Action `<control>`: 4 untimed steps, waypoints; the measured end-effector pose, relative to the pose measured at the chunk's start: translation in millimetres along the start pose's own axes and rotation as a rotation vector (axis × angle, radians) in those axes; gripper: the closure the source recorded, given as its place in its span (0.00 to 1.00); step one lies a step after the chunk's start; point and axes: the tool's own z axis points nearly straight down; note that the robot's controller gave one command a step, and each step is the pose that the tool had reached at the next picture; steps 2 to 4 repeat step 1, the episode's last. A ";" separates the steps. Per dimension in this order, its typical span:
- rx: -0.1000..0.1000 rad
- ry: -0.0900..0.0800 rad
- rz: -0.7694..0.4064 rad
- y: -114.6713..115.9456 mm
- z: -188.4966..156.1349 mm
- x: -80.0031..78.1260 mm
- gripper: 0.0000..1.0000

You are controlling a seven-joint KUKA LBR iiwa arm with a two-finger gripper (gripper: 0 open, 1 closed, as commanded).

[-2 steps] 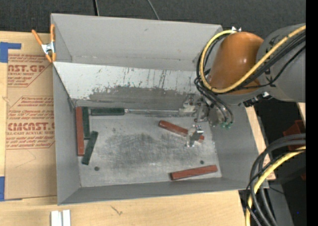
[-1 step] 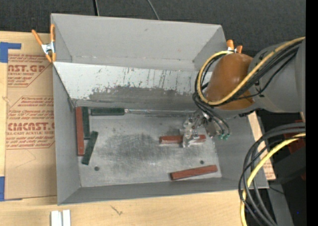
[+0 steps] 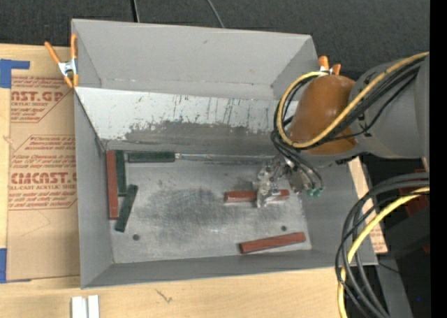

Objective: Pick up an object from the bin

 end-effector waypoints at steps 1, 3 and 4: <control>-0.001 0.005 0.073 9.0 -180.4 2.2 1.00; -0.001 0.005 0.073 9.0 -180.4 2.2 1.00; -0.001 0.005 0.073 9.0 -180.4 2.2 1.00</control>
Offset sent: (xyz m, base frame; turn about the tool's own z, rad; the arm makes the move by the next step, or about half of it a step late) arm 0.0000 0.0000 0.0000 0.0000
